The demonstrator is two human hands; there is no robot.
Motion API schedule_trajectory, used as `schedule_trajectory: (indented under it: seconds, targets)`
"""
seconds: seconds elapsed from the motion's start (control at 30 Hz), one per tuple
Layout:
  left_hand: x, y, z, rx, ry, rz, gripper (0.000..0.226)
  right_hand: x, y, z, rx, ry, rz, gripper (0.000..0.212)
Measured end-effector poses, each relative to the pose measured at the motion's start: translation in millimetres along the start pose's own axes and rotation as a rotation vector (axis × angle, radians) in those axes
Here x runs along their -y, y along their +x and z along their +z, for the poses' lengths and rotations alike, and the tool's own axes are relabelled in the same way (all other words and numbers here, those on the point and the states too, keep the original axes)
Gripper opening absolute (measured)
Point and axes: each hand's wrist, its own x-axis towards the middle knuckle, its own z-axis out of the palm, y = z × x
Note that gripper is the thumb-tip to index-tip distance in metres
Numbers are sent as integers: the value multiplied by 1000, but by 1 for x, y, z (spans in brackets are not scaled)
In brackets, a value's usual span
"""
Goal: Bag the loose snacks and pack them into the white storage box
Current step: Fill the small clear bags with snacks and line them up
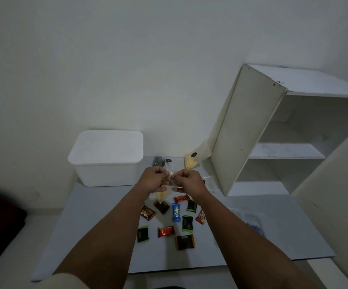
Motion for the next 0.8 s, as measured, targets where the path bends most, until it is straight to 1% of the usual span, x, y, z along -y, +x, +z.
schedule_trajectory:
  seconds: [0.1, 0.17, 0.27, 0.43, 0.57, 0.67, 0.8]
  targets:
    - [-5, 0, -1, -29, -8, 22, 18, 6, -1, 4, -1, 24, -33, 7]
    - [-10, -1, -2, -48, -23, 35, 19, 11, 0, 7, -7, 56, -45, 10]
    - [-15, 0, -5, -29, -9, 54, 18, 15, -1, 8, -5, 89, -40, 11]
    - [-18, 1, -12, -13, 55, 105, 13, 28, -2, 7, 27, 128, 77, 14]
    - [-15, 2, -15, -19, 24, 66, 13, 32, 3, 6, 38, 52, 81, 23]
    - [-8, 2, -16, -28, 36, 42, 13, 28, 3, 9, 27, 3, 84, 22]
    - [-5, 1, -11, -35, 29, 58, 12, 24, 2, 8, -2, 66, 104, 16]
